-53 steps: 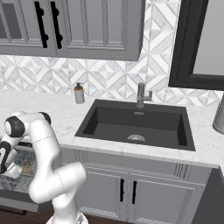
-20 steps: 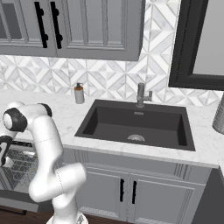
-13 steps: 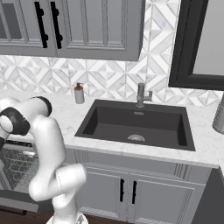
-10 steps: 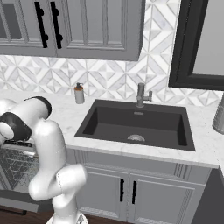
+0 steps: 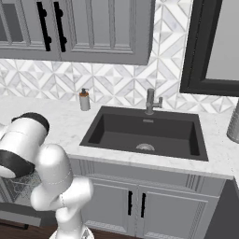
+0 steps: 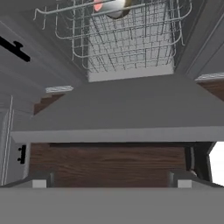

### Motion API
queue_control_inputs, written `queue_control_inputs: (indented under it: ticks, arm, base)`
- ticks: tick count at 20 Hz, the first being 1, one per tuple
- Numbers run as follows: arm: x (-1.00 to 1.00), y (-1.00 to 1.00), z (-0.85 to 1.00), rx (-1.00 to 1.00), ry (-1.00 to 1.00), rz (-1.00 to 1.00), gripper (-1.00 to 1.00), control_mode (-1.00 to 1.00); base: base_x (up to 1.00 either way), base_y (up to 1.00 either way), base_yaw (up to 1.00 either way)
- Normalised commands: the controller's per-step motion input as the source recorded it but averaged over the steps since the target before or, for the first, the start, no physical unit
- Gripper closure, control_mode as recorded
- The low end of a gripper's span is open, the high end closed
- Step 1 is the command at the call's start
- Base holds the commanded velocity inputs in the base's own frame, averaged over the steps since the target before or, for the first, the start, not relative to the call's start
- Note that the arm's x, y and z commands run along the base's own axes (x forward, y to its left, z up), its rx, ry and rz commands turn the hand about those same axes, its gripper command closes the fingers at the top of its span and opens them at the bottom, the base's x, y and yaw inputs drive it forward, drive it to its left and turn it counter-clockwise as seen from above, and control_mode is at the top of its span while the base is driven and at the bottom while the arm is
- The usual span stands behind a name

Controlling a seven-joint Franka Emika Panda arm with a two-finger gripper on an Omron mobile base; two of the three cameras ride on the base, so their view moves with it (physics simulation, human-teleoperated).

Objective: Pick up the cup and bowl from the counter, place them in the dishwasher, and close the dishwasher door.

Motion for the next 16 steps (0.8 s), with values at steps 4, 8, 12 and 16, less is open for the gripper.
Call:
queue_control_inputs:
  ticks: [4, 8, 12, 16]
  arm:
    - [-0.44, 0.11, 0.01, 0.00, -0.07, 0.00, -1.00, -1.00]
    - [-0.64, 0.09, 0.05, 0.00, -0.16, 0.02, -1.00, -1.00]
    - [-0.91, 0.18, -0.01, 0.00, -0.23, 0.01, -1.00, -1.00]
    - [-0.97, 0.16, -0.15, -0.02, -0.30, 0.01, -1.00, -1.00]
  base:
    - [0.00, 0.00, 0.00]
    - [0.00, 0.00, 0.00]
    - [0.00, 0.00, 0.00]
    - [0.00, 0.00, 0.00]
